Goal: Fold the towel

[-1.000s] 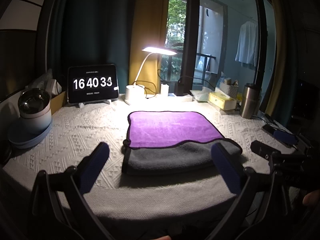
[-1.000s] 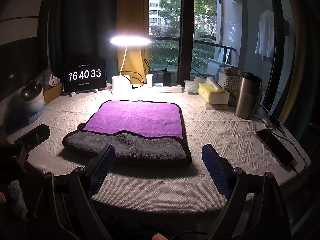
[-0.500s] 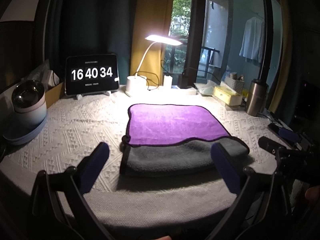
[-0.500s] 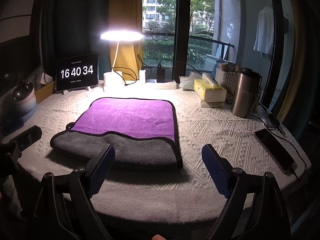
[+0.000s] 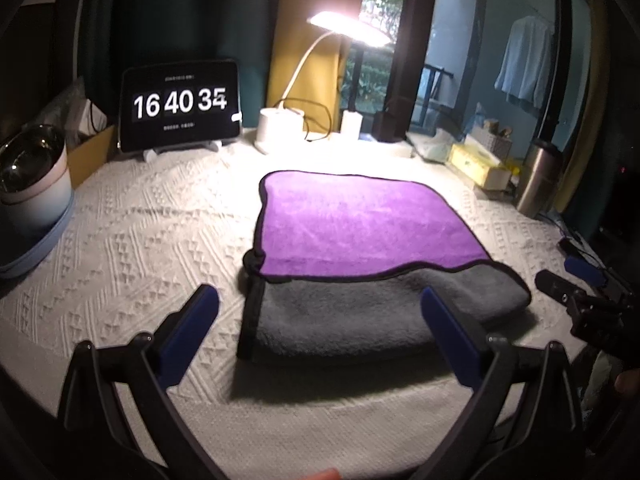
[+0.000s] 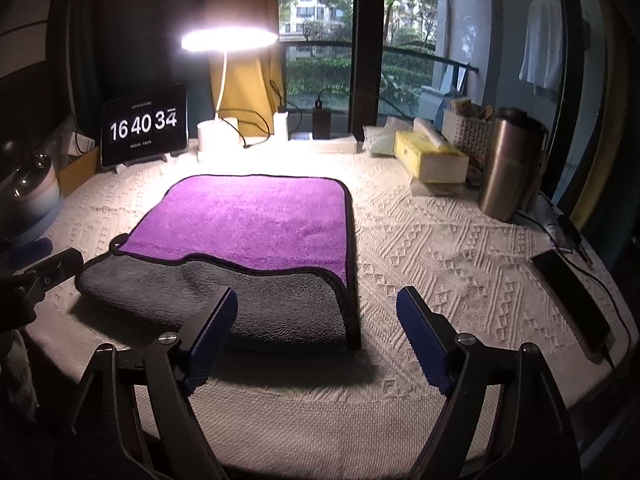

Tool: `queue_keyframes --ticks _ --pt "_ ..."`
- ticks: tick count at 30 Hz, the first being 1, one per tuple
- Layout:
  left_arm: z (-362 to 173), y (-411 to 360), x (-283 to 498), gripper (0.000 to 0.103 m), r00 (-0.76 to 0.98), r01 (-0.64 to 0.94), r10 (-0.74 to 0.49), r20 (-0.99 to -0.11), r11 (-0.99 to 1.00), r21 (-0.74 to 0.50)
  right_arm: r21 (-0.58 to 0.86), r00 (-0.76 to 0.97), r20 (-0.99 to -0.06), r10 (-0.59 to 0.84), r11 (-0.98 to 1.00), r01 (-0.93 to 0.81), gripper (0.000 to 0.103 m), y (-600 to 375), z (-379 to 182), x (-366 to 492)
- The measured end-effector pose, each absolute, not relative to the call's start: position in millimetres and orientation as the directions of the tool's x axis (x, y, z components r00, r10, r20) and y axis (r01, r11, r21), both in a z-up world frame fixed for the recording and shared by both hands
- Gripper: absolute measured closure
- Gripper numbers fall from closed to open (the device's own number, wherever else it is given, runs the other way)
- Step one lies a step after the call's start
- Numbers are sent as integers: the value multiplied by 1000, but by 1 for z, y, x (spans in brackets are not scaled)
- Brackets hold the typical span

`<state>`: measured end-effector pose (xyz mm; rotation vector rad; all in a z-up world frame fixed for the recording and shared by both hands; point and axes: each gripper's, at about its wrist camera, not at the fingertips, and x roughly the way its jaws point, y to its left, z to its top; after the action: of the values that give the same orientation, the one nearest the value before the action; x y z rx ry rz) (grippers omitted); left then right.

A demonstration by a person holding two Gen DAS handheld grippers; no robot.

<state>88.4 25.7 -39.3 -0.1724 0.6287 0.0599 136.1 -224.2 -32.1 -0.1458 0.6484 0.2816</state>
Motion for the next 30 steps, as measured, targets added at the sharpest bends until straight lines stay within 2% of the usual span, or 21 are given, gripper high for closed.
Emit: queue_keyframes --ticks 2,6,10,12,16,18,19,21,28,30 --pt "-43 28 95 2 797 -116 6 -605 983 -144 -39 750 -625 215 952 -305 27 -225 -35 144" --pt "-52 33 111 11 771 -127 3 -637 981 -149 -22 731 -644 227 949 -315 29 -226 -42 158" --pt "-61 36 121 15 749 -134 -2 -662 979 -154 -17 710 -663 238 943 -332 32 -224 -49 171" --pt "-65 37 127 18 735 -138 -3 -678 979 -153 -9 699 -673 243 942 -336 39 -223 -52 177" --pt "-74 41 137 25 707 -149 -4 -707 977 -154 6 682 -687 251 940 -341 46 -225 -57 187" --pt "-79 44 141 30 689 -160 -7 -724 974 -161 7 673 -696 249 940 -341 53 -223 -60 192" --pt "-81 45 142 32 683 -164 -9 -730 972 -166 7 669 -701 248 940 -342 55 -223 -61 195" --pt "-84 45 144 42 677 -167 -10 -736 972 -167 9 658 -711 249 939 -345 56 -222 -64 199" --pt "-85 41 147 59 668 -176 38 -743 978 -109 4 619 -747 243 933 -361 57 -216 -74 208" --pt "-85 41 147 68 666 -188 58 -744 978 -93 -4 611 -754 240 929 -370 64 -213 -77 209"
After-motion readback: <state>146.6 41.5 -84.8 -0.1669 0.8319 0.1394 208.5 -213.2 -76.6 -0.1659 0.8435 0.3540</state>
